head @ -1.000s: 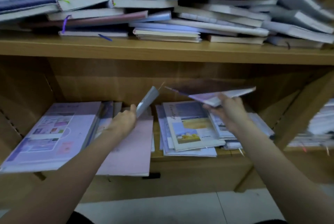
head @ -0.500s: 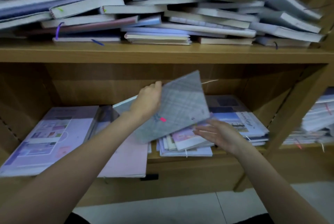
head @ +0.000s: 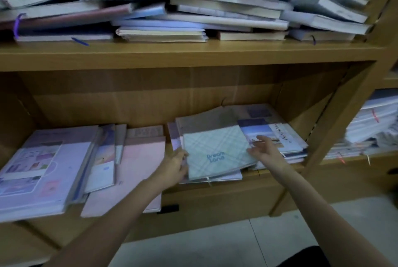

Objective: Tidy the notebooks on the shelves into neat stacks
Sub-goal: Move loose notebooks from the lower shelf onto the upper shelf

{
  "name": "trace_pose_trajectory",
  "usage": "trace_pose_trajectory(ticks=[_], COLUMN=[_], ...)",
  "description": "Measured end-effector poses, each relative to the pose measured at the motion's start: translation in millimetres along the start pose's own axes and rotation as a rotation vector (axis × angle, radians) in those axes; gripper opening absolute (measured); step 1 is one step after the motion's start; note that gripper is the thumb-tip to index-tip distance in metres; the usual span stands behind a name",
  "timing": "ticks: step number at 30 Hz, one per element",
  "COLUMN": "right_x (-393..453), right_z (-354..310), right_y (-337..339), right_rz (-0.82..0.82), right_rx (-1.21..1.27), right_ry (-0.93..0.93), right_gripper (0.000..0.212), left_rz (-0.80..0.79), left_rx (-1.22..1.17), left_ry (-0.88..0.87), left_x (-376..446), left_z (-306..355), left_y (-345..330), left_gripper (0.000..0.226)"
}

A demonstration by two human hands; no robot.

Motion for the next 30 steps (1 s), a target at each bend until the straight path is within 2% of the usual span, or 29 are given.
trace_pose_trajectory(ticks=[1, 3, 4, 6, 11, 15, 18, 20, 23, 25, 28, 30], right_x=[1.1, 2.8, 5.5, 10.4, 10.5, 12.6, 19.2, 20.8, 19.8, 18.2, 15.9, 13.8], right_z=[2.5, 7.0, 13.1, 21.2, 13.5, 21.2, 22.0, 21.9, 20.9, 17.2, 12.9, 13.5], right_y=[-4.0, -13.4, -14.7, -16.5, -24.2, -41.3, -53.0, -61.4, -67.9, -72.4, -85.1, -100.2], right_rz=[-0.055, -0.133, -0.15, -0.154, -0.015, -0.043, -0.06, 0.017, 0.189, 0.197, 0.175, 0.123], right_rx=[-0.158, -0.614, -0.822, -1.016, -1.036, -0.97, -0.868, -0.841, -0.935, -1.004, -0.969, -0.913], right_ry=[0.06, 0.155, 0.17, 0.148, 0.279, 0.343, 0.318, 0.345, 0.44, 0.428, 0.532, 0.648], right_gripper=[0.066, 0.084, 0.091, 0.095, 0.071, 0.061, 0.051, 0.046, 0.043, 0.042, 0.037, 0.034], left_rz=[-0.087, -0.156, -0.17, -0.192, -0.089, -0.025, -0.028, -0.008, -0.022, -0.028, 0.102, 0.125], left_rx=[-0.108, -0.185, -0.164, -0.073, -0.004, -0.035, -0.126, -0.146, -0.16, -0.161, -0.04, 0.124], left_ry=[0.05, 0.094, 0.088, 0.066, 0.051, 0.092, 0.143, 0.157, 0.121, 0.1, 0.039, 0.055], left_x=[-2.2, -1.9, 0.1, 3.7, 2.6, 5.2, 6.9, 10.0, 12.5, 9.0, -6.2, -24.6], left_z=[0.8, 5.0, 8.2, 11.2, 3.8, -21.2, -26.9, -25.9, -20.8, -21.2, -35.3, -54.2], left_y=[-10.7, -21.7, -22.6, -23.2, -18.7, -6.4, -4.4, -6.3, -11.2, -9.0, 0.8, 7.5], left_gripper=[0.05, 0.075, 0.084, 0.093, 0.077, 0.077, 0.082, 0.082, 0.081, 0.082, 0.077, 0.071])
Point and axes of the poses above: each hand's wrist, its own x-axis towards the middle knuckle, its own y-axis out of the back of the hand, z = x × y, the point moved 1 cm from there along x, towards the middle knuckle, and after that the axes turned 10 degrees about x, right-handed, at the moved point
